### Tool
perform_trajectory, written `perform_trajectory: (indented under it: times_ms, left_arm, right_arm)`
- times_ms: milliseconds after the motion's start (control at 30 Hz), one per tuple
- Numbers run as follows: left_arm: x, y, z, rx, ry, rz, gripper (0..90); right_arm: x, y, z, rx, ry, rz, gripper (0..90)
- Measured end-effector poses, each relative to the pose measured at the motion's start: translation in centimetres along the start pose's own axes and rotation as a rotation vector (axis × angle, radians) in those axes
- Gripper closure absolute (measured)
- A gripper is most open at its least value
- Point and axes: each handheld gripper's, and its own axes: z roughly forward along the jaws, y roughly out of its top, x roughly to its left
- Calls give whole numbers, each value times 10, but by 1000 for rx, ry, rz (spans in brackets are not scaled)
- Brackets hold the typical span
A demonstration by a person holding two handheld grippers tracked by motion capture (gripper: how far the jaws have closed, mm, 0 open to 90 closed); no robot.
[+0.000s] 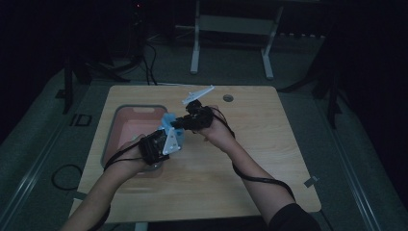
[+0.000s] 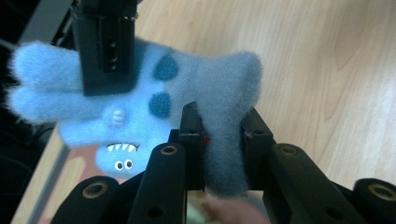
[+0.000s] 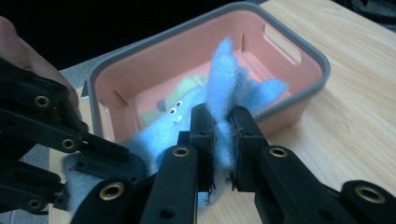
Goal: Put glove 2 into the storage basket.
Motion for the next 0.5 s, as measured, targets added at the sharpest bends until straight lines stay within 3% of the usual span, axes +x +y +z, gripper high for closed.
perform_trajectory:
  times_ms: [500]
  left_arm:
    - [8, -41, -21, 54, 42, -42, 760]
  right_arm:
    - [21, 30, 46, 28, 56, -44, 817]
